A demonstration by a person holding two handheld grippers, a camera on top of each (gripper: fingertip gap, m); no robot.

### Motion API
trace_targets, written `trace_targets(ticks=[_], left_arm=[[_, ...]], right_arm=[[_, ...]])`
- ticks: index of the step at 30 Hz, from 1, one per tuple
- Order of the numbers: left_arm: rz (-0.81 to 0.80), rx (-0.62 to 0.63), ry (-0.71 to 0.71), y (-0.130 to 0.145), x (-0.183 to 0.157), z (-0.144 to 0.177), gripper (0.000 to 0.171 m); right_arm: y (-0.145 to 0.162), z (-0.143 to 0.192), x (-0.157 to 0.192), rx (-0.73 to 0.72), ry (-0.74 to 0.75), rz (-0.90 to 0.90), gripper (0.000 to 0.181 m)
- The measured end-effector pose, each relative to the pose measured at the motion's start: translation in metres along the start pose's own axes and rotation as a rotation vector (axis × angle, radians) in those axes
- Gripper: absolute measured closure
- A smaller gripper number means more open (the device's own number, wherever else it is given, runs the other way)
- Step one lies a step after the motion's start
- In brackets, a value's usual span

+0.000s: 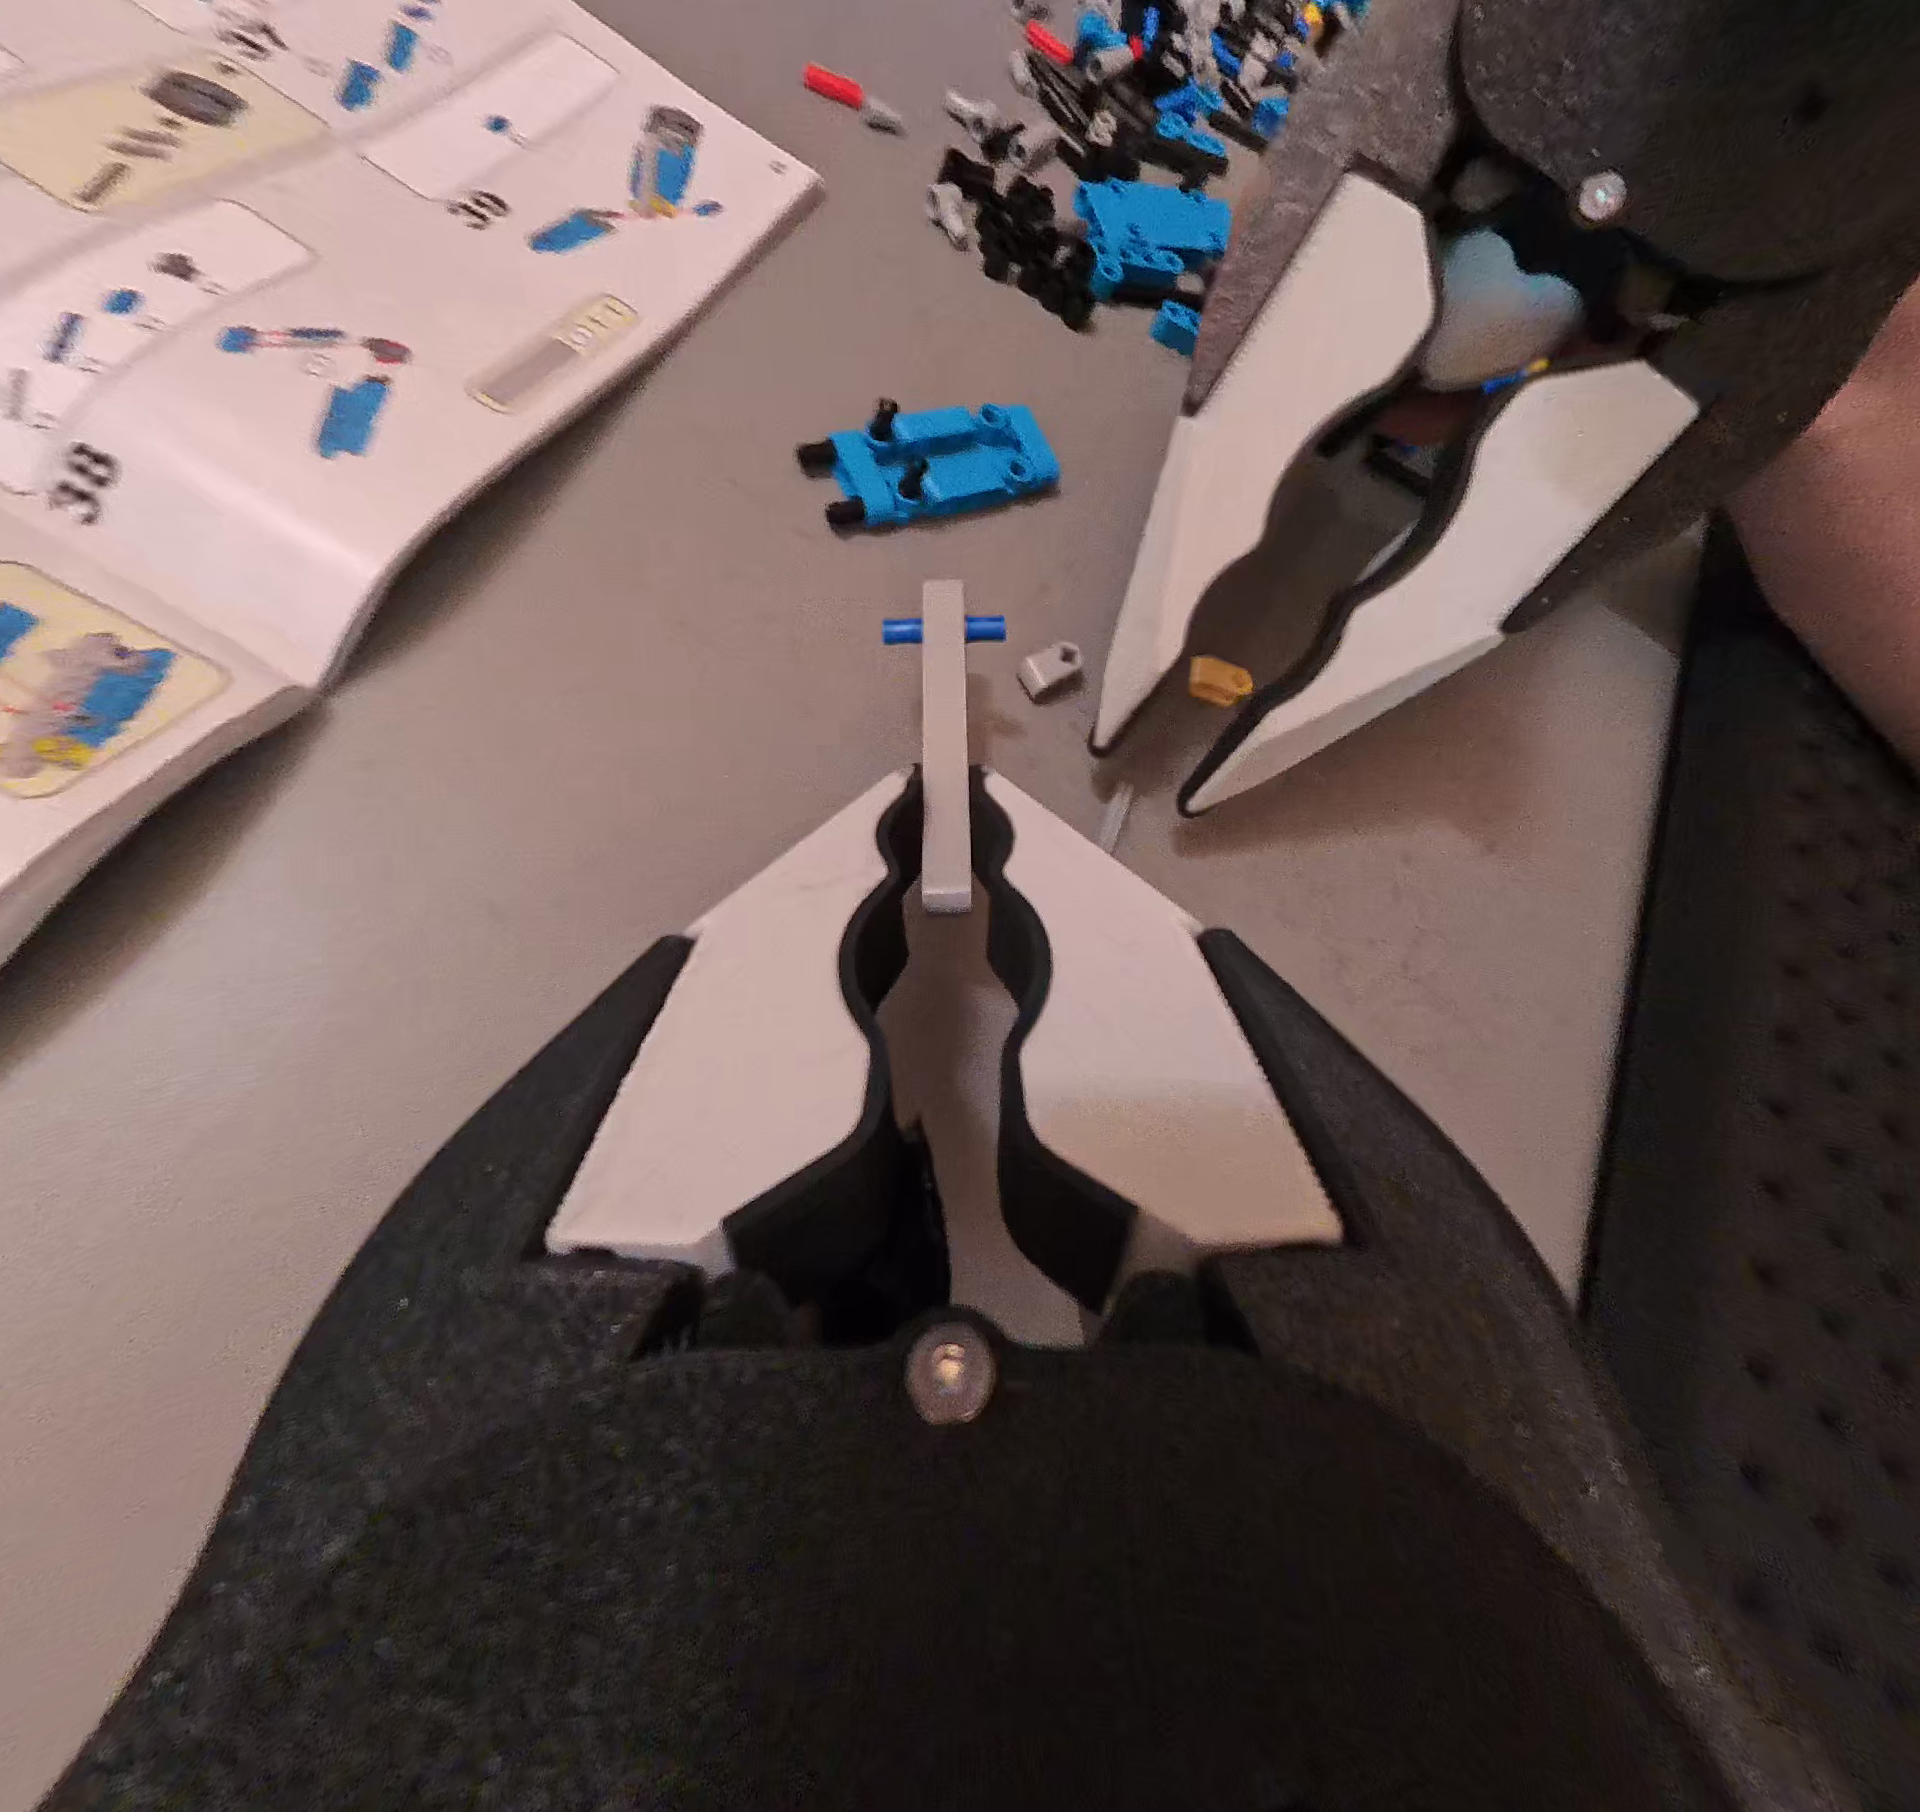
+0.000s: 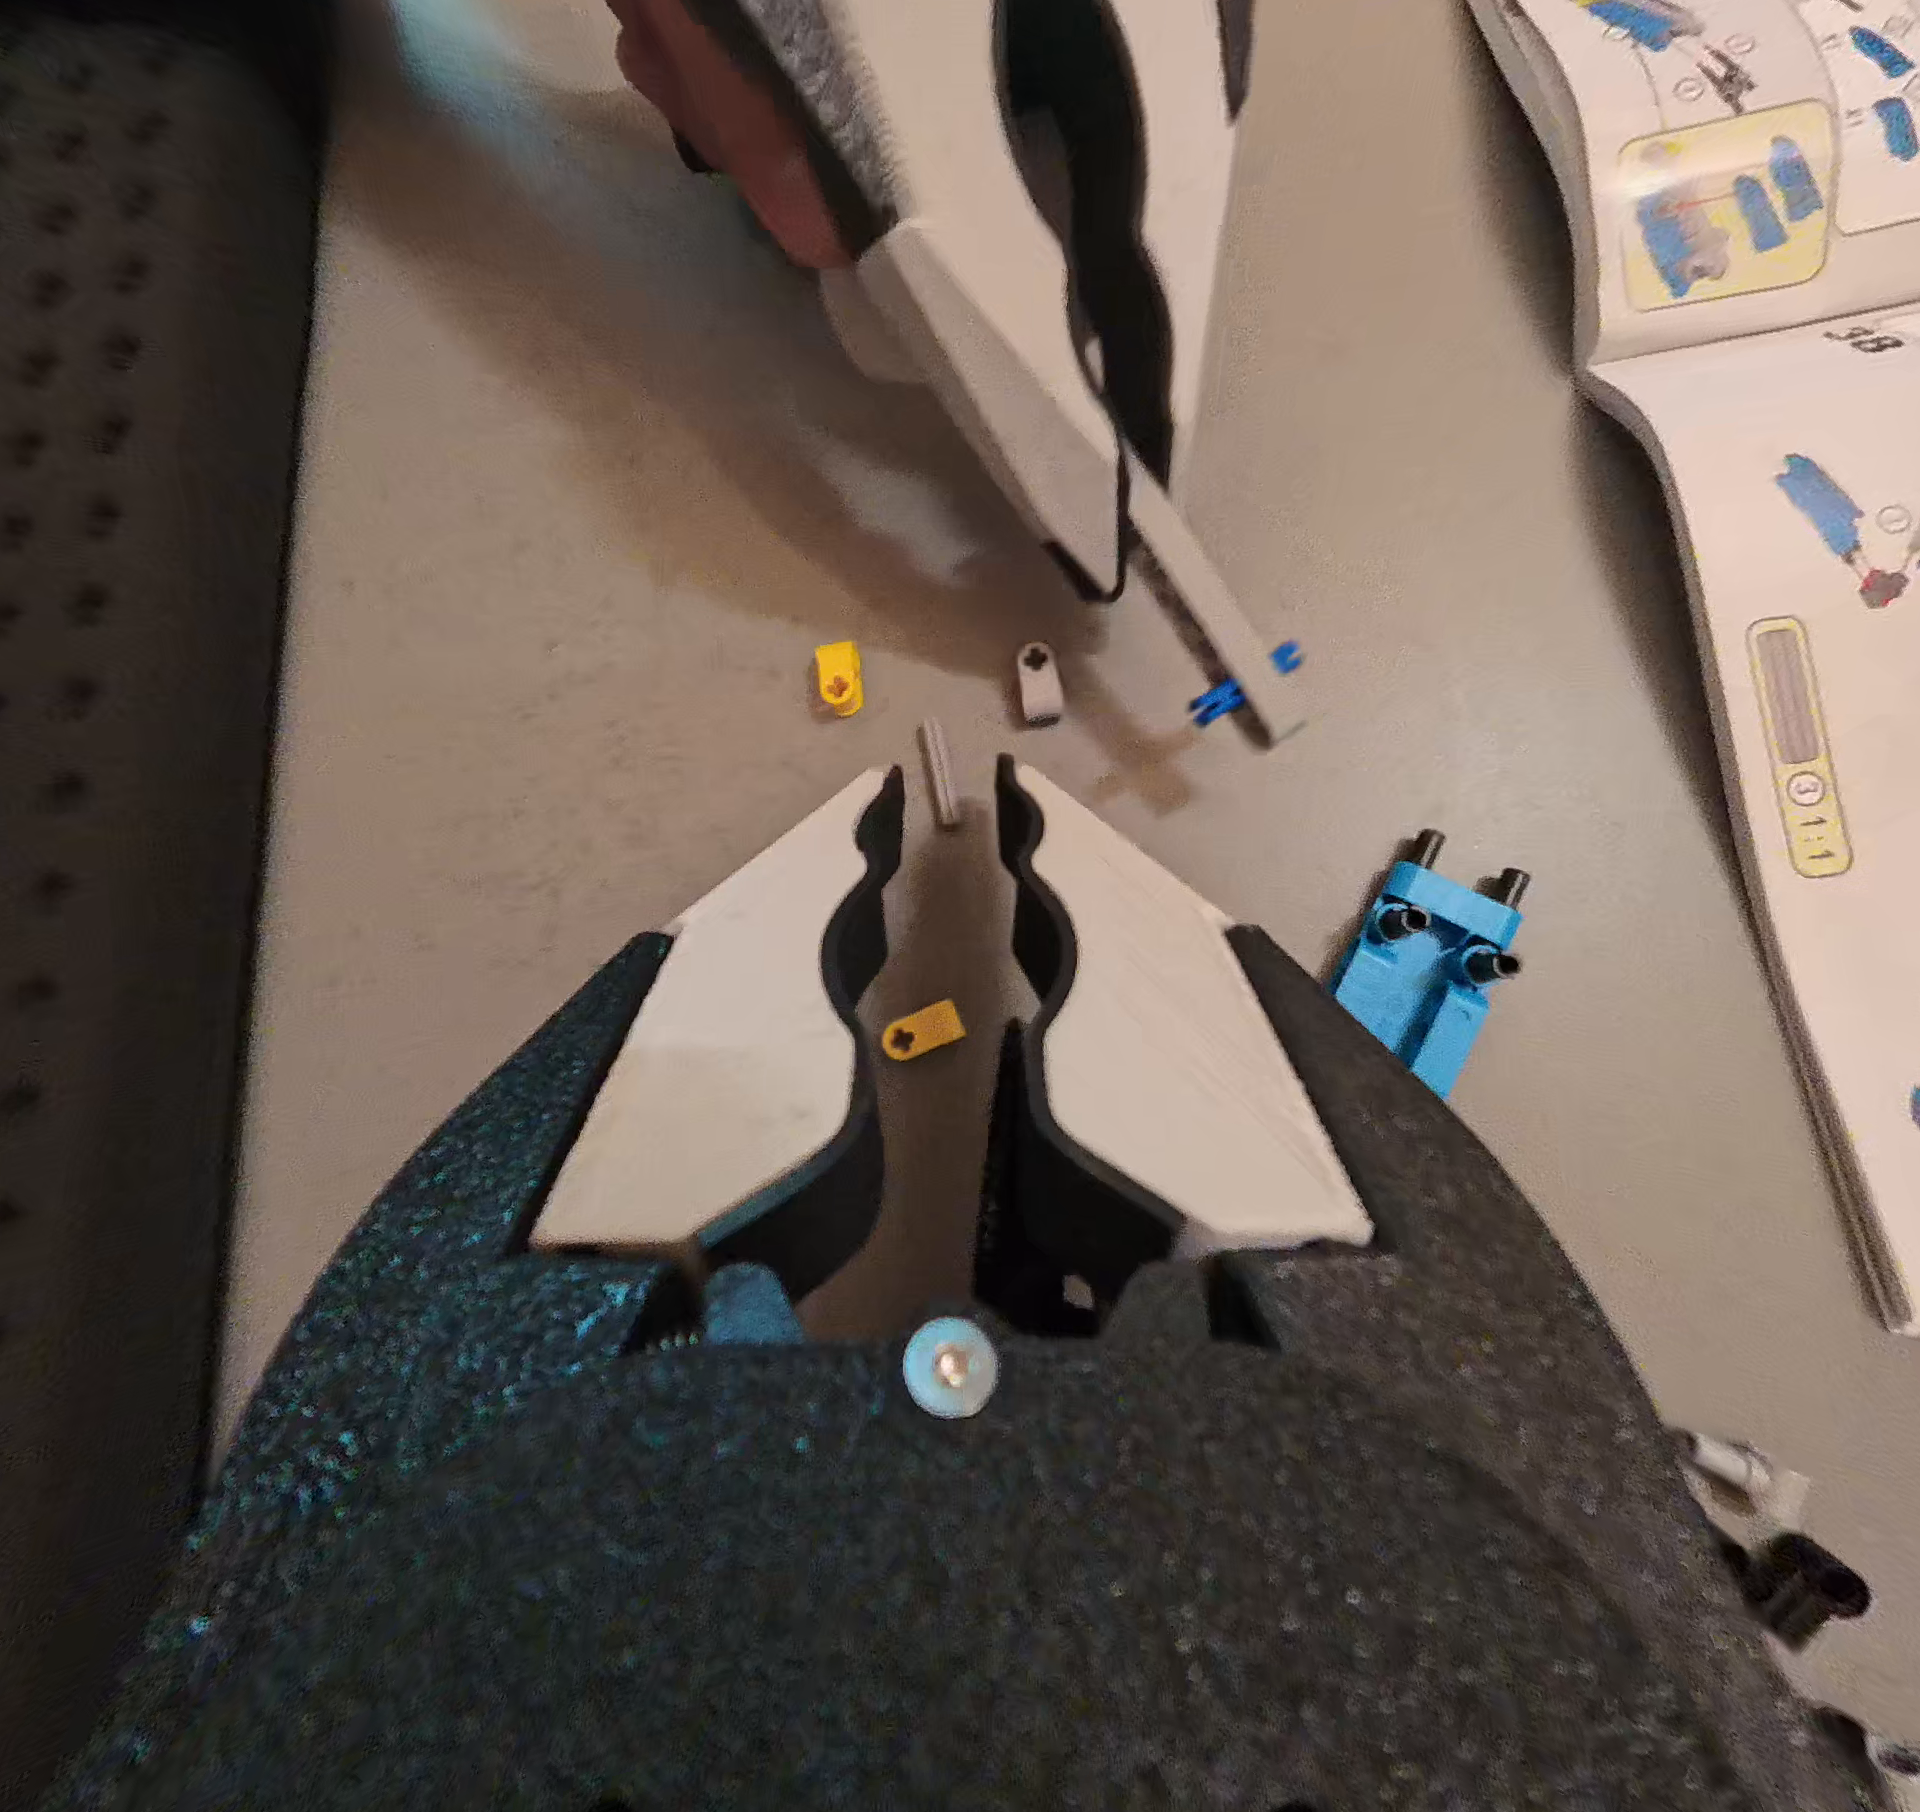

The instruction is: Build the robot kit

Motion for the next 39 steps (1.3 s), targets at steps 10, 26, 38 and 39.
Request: trace_targets(ticks=[10, 26, 38, 39], left_arm=[[-0.060, 0.081, -0.036, 0.013, -0.001, -0.008, 0.165], [-0.064, 0.099, -0.042, 0.016, 0.003, -0.008, 0.165], [0.237, -0.034, 0.201, -0.002, -0.003, 0.005, 0.165], [0.232, -0.032, 0.193, -0.001, -0.002, 0.005, 0.165]], right_arm=[[-0.001, -0.019, -0.015, 0.005, 0.060, -0.022, 0.169], [-0.008, -0.006, -0.028, -0.012, 0.201, 0.098, 0.172], [-0.021, 0.016, -0.032, -0.092, 0.338, 0.314, 0.174], [-0.020, 0.015, -0.033, -0.089, 0.342, 0.319, 0.174]])
Point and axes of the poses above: each gripper's, where its closed fingertips meet, z back along the fingers, y out of its underside, x = y × z across the jaws, the point moved 1 cm from there along z, back along the fingers, and after that the axes turned 1 degree about z, right-handed, at the moved point
